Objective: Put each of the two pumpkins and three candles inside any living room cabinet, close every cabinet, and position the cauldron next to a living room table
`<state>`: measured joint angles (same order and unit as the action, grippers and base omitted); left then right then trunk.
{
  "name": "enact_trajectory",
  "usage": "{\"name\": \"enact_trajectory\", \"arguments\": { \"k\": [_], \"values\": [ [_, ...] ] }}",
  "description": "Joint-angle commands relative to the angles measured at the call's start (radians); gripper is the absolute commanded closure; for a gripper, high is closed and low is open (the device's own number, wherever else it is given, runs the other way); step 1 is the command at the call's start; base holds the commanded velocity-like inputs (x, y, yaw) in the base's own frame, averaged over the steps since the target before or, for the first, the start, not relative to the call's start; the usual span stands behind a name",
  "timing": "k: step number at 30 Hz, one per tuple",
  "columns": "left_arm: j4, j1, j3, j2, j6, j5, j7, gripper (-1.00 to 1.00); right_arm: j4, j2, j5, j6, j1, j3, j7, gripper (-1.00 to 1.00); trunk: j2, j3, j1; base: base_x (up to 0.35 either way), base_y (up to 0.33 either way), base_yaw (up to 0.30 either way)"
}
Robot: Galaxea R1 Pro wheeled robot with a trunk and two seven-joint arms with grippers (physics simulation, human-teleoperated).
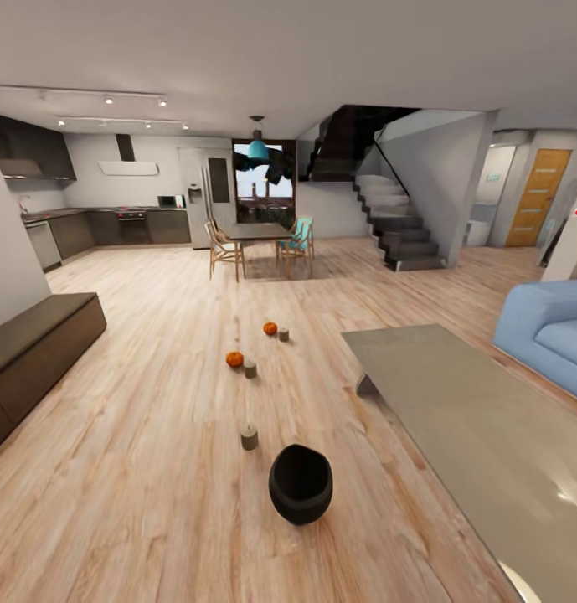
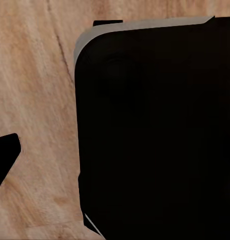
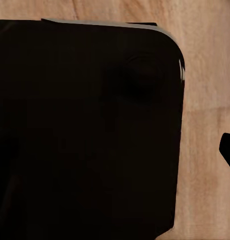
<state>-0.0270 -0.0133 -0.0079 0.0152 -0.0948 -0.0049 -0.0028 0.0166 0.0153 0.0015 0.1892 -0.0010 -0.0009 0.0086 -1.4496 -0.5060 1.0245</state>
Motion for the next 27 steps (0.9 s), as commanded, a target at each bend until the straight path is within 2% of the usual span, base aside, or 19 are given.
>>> {"name": "enact_trajectory", "arguments": {
  "k": [1, 14, 27],
  "values": [
    [0.001, -0.001, -0.001, 0.000, -0.003, -0.001, 0.000, -1.00, 0.002, 0.000, 0.000, 0.006, -0.001, 0.000, 0.001, -1.00, 0.000, -0.001, 0.000, 0.251, 0.216, -0.061],
    [0.001, -0.001, -0.001, -0.001, -0.003, -0.001, 0.000, -1.00, 0.002, 0.000, 0.000, 0.006, -0.001, 0.000, 0.001, -1.00, 0.000, -0.001, 0.000, 0.265, 0.213, -0.213],
    [0.001, -0.001, -0.001, -0.003, -0.003, -0.001, 0.000, -1.00, 0.001, -0.001, -0.002, 0.002, -0.001, -0.001, 0.001, -1.00, 0.000, -0.001, 0.000, 0.275, 0.203, -0.024]
  ]
}}
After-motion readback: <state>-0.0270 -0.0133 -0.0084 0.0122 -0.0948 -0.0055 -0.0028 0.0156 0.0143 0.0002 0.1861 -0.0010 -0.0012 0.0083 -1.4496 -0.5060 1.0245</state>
